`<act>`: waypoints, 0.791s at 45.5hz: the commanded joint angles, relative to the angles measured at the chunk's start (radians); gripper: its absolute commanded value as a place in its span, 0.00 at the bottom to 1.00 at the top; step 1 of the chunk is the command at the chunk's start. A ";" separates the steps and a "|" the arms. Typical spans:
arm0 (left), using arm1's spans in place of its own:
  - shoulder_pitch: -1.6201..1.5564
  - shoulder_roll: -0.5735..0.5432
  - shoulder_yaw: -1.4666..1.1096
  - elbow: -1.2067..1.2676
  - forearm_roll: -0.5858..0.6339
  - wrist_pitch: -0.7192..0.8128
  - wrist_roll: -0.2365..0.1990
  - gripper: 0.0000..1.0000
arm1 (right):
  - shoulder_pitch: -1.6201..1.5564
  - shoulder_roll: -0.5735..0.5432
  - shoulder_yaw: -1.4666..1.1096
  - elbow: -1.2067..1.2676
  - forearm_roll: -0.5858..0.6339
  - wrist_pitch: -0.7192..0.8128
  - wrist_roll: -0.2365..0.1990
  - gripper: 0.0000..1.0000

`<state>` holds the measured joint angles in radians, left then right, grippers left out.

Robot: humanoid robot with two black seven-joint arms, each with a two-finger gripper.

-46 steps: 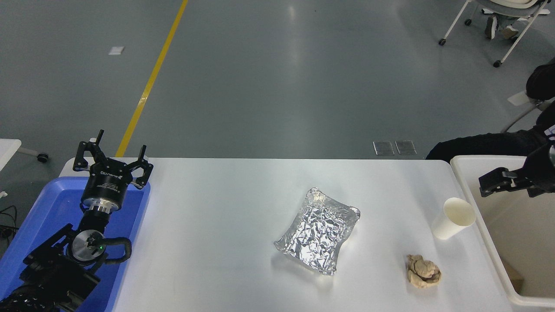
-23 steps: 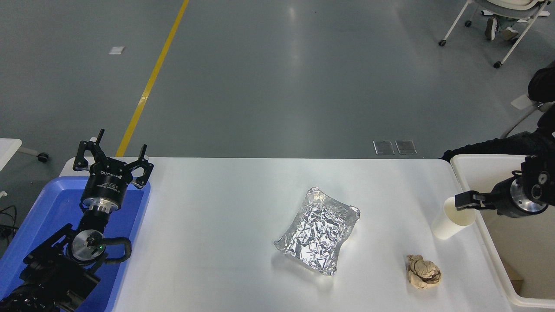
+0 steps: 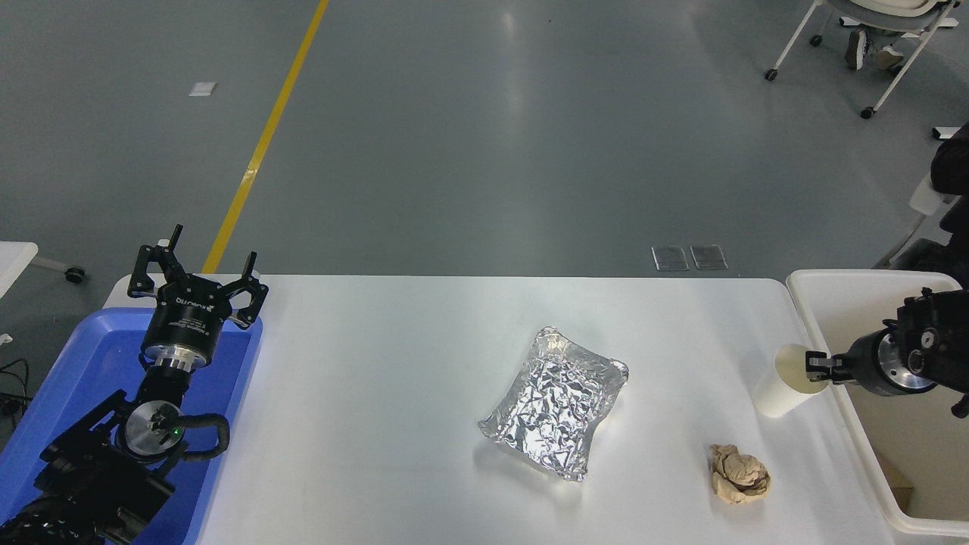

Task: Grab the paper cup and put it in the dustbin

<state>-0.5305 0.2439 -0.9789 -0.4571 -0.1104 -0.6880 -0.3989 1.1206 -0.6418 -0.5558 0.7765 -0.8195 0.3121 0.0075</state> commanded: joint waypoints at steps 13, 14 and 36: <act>0.000 0.000 0.000 0.000 0.000 0.001 0.000 1.00 | 0.128 -0.041 -0.033 0.111 0.006 0.044 0.003 0.00; 0.000 0.000 0.000 0.000 0.000 0.001 0.000 1.00 | 0.160 -0.058 -0.041 0.134 0.006 0.062 0.003 0.00; 0.000 0.000 0.000 0.000 0.000 -0.001 0.002 1.00 | 1.091 -0.044 -0.682 0.558 0.195 0.286 0.063 0.00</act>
<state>-0.5308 0.2440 -0.9786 -0.4571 -0.1106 -0.6884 -0.3985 1.7799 -0.7548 -0.9011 1.1579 -0.7458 0.5323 0.0250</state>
